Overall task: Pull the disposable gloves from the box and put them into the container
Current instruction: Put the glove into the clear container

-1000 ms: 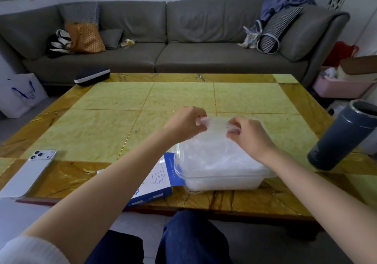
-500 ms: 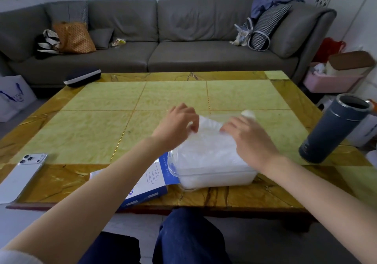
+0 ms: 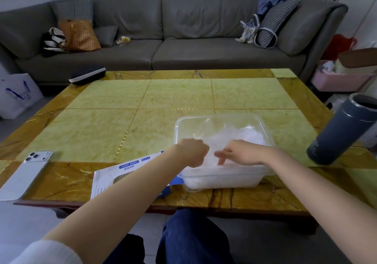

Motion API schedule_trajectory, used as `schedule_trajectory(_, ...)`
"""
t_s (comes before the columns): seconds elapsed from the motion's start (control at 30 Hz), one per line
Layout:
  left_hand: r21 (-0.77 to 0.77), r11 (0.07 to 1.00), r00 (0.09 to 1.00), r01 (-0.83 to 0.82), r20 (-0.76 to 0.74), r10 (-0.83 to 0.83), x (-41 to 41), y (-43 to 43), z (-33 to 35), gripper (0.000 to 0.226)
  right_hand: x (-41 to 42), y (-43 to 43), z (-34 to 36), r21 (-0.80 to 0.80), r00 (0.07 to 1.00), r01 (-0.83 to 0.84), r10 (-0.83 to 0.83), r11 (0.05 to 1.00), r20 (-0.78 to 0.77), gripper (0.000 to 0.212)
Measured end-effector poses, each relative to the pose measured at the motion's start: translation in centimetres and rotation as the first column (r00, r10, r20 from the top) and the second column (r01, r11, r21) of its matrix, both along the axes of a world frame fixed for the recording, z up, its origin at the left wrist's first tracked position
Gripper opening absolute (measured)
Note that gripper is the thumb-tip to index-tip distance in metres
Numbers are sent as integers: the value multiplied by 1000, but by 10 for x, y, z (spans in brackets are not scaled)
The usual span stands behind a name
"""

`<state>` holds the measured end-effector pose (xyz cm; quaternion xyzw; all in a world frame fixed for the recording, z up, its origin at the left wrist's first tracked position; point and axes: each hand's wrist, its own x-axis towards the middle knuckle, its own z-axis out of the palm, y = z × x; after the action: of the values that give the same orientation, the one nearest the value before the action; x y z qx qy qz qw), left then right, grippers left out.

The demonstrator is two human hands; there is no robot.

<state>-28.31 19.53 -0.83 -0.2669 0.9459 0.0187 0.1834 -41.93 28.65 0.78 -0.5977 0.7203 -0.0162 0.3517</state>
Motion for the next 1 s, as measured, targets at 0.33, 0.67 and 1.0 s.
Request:
schedule_trajectory(0.33, 147, 989, 952, -31, 305, -15, -10, -2, -12, 39, -9, -14, -30, 84, 982, -54, 68, 995, -174, 32)
schedule_trajectory(0.67, -139, 990, 931, -11, -363, -40, 34, 1, 30, 37, 20, -6, 8, -315, 970, -28, -50, 949, -238, 27)
schedule_trajectory(1.0, 60, 865, 820, -498, -293, 492, 177, -22, -12, 52, 157, -26, -8, -695, 950, -308, 255, 650, -183, 30)
